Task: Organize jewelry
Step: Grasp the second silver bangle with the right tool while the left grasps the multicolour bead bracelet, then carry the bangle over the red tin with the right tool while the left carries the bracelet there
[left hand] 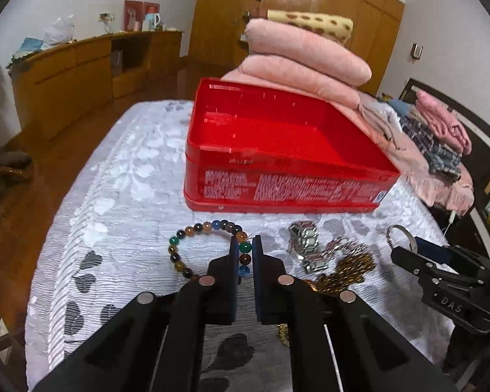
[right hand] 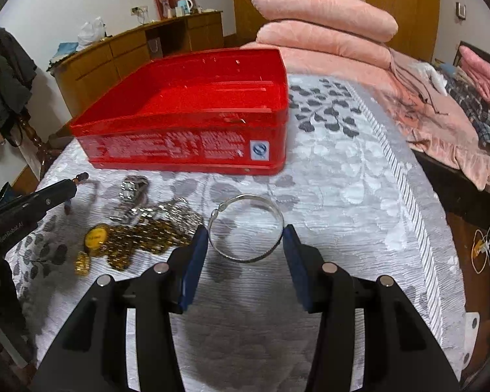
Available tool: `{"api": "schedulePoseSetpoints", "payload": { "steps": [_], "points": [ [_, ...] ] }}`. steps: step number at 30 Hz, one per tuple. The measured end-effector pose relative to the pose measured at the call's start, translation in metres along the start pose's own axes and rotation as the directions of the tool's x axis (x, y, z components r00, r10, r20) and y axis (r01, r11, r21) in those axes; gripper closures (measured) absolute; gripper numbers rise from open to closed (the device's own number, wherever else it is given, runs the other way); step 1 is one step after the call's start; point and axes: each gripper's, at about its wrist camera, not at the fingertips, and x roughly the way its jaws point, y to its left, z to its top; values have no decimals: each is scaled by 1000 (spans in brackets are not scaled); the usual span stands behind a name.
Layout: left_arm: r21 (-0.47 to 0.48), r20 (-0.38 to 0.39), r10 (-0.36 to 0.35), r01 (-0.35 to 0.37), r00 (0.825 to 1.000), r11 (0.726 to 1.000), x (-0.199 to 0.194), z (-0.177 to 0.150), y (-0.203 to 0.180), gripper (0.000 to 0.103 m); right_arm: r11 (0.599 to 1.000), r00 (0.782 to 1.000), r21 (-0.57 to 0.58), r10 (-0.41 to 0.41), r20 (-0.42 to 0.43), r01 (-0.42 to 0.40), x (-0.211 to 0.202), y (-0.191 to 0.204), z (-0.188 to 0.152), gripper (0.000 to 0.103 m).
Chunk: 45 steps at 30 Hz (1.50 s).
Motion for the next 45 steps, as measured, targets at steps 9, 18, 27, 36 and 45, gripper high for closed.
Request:
{"api": "schedulePoseSetpoints", "payload": {
  "steps": [9,18,27,36,45],
  "points": [
    [4,104,-51,50,993,999,-34,18,-6,95,999,998,-31,24,54,-23,-24,11,13,57],
    [22,127,-69,67,989,998,-32,35,-15,95,998,996,-41,49,71,-46,-24,18,33,57],
    [37,149,-78,73,986,997,-30,51,-24,95,997,993,-53,59,106,-53,-28,22,58,57],
    [54,176,-55,46,983,997,-26,75,-31,95,997,991,-49,57,123,-51,-26,20,80,57],
    [68,237,-33,17,971,998,-27,107,-40,95,998,987,-52,53,150,-46,-25,18,106,57]
  ]
}}
